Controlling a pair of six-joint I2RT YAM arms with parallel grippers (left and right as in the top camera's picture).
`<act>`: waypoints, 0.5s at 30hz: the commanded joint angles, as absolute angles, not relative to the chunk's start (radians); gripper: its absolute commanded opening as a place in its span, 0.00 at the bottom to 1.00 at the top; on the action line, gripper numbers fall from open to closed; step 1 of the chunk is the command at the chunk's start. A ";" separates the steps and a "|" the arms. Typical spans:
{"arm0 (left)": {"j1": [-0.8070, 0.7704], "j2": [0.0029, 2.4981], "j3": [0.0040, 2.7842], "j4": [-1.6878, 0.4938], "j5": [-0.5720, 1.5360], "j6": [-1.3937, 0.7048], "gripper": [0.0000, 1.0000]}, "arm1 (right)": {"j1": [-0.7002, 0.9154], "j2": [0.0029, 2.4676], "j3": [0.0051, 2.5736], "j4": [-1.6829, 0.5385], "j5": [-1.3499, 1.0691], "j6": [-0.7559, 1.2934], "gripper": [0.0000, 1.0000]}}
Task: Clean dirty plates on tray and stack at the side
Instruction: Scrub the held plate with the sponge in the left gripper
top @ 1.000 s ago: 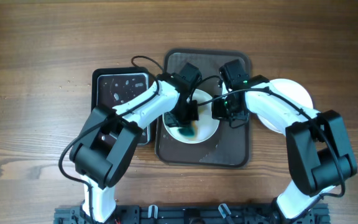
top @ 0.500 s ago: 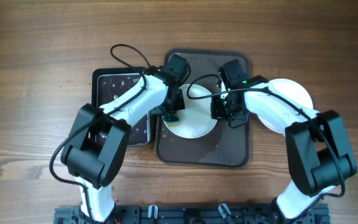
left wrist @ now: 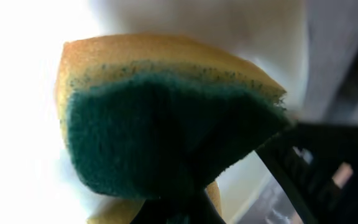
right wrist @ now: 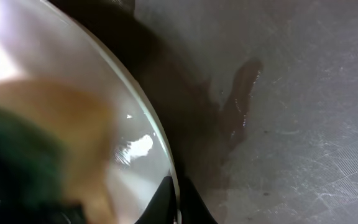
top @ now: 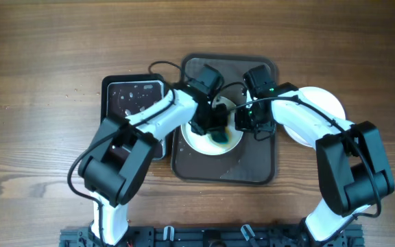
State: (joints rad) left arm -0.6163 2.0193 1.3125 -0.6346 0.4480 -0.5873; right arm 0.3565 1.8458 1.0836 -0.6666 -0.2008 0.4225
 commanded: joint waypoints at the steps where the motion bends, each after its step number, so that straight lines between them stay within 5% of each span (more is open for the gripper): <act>1: -0.657 2.035 1.294 -0.651 0.621 -0.558 0.04 | 0.356 1.861 1.084 -0.670 -0.149 0.419 0.04; 7: -0.632 2.035 1.294 -0.747 0.588 -0.530 0.04 | 0.356 1.861 1.084 -0.670 -0.148 0.419 0.04; 15: -0.567 2.035 1.294 -0.901 0.143 -0.551 0.04 | 0.356 1.861 1.084 -0.670 -0.149 0.419 0.04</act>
State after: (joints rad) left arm -0.6071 2.0193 1.3132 -0.8345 0.4175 -0.5510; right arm 0.3569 1.8458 1.0836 -0.6674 -0.2024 0.4225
